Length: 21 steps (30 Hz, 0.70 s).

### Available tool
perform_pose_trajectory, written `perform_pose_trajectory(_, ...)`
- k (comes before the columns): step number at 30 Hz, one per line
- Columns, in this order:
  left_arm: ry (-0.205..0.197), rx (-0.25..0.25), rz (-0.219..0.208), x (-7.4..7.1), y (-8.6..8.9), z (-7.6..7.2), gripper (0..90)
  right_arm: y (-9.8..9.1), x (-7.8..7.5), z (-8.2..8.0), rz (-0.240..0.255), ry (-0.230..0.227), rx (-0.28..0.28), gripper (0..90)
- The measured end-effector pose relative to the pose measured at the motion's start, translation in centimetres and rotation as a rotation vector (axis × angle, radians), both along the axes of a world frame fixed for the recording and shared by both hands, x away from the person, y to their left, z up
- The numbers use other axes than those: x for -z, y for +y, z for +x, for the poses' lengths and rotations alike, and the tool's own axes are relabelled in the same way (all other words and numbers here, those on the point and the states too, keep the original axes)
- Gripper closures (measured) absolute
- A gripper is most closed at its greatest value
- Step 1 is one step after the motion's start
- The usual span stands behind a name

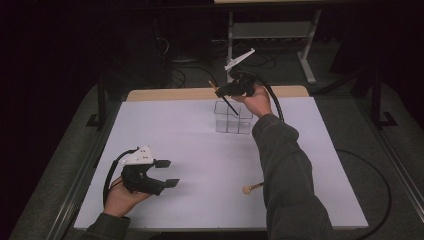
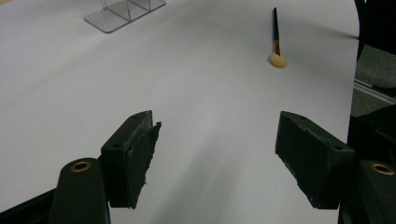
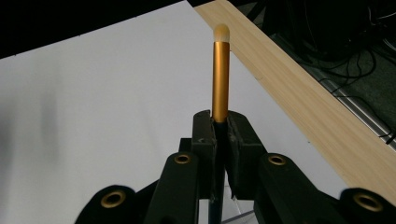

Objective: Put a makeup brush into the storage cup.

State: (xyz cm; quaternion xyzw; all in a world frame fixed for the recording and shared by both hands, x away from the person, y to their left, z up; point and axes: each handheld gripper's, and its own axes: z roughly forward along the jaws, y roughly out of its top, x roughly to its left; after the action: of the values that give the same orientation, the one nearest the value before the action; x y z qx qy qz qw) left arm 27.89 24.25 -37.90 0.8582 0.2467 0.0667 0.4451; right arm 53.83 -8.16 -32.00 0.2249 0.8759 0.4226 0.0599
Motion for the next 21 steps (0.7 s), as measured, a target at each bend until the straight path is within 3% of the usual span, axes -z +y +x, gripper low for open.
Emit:
perform_pose_trajectory(3, 0.003, -0.004, -0.005, 0.0, 0.1, 0.0, 27.8, 0.2, 0.2, -0.1, 0.004, 0.028, 0.013, 81.9)
perform_pose_trajectory(4, -0.002, -0.001, -0.004, 0.0, 0.1, 0.0, 27.8, 0.1, 0.4, 0.0, 0.005, 0.014, 0.004, 81.9)
perform_pose_trajectory(9, 0.007, 0.001, -0.003, 0.1, 0.2, 0.1, 27.8, 0.3, 0.8, 0.0, -0.005, 0.035, 0.011, 81.8)
perform_pose_trajectory(11, 0.002, 0.004, -0.003, 0.1, 0.2, 0.1, 27.8, 0.3, 0.9, 0.1, -0.017, 0.018, 0.001, 81.2)
perform_pose_trajectory(18, 0.003, 0.004, -0.002, 0.1, 0.2, 0.1, 27.7, -0.1, 1.0, -0.2, -0.057, 0.047, 0.020, 75.5)
perform_pose_trajectory(21, 0.002, 0.004, -0.001, 0.1, 0.1, 0.1, 27.8, -0.6, 1.2, -0.5, -0.063, 0.036, 0.031, 70.8)
